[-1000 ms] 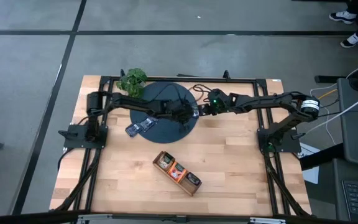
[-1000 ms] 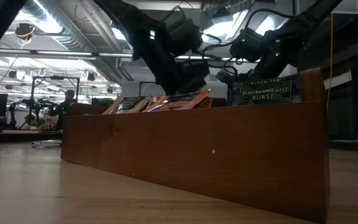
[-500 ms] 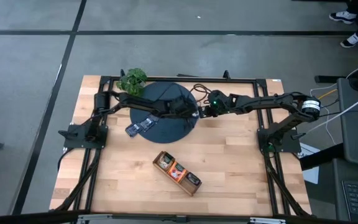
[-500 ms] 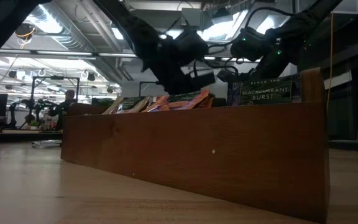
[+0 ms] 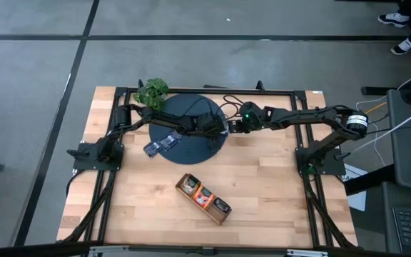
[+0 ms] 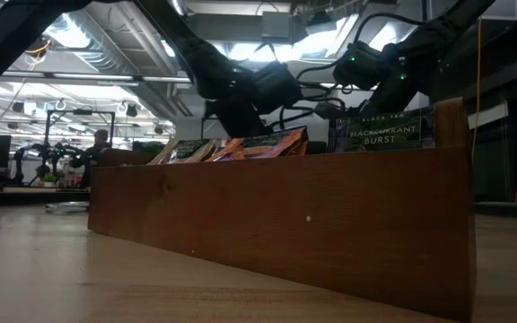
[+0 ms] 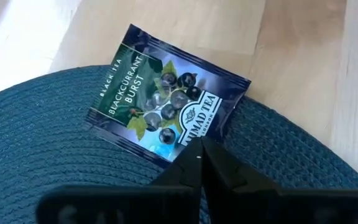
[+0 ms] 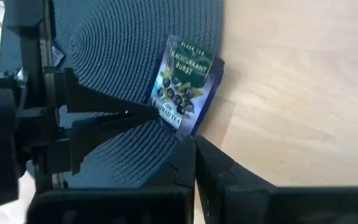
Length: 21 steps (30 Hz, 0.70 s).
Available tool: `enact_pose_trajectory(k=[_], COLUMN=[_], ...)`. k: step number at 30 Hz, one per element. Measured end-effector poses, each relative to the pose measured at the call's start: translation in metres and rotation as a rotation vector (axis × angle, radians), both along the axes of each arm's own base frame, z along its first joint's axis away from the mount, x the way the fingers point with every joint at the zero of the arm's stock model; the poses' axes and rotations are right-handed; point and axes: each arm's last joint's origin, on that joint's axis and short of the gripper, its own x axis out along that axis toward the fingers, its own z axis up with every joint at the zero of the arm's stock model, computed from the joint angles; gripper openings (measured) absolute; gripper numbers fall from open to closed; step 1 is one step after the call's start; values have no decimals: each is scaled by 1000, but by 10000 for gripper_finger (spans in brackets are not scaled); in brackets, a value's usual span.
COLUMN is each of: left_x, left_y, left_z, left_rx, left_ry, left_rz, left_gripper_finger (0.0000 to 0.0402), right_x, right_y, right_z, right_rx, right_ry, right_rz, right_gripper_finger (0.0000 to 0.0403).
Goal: Pick & Place Tea
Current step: Put the violet tea bag into the right section of the wooden organizer
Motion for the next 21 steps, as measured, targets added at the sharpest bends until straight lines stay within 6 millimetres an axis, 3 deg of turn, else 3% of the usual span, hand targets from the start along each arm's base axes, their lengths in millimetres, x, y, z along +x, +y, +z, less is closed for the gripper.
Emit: enact_pose_trajectory(k=[6,12,17,21], left_x=[-5,-5,-3,-2], left_y=[-6,-14,-23,-28], left_z=[-8,-9,-10,-10], left_rx=[-7,3,25,45], left_ry=[31,50,61,71], left_rz=[-14,-72,-151,-196], left_gripper_finger=[2,1,2,2], right_x=[-1,-3,3,12], right_y=[-1,-12,-14,-13], right_z=[0,-2,-19,-32], right_rx=[31,41,130,135], right_ry=[-11,-28,-19,-35], right_rz=[19,-11,-5,-1], right_gripper_finger=[35,118,188,220])
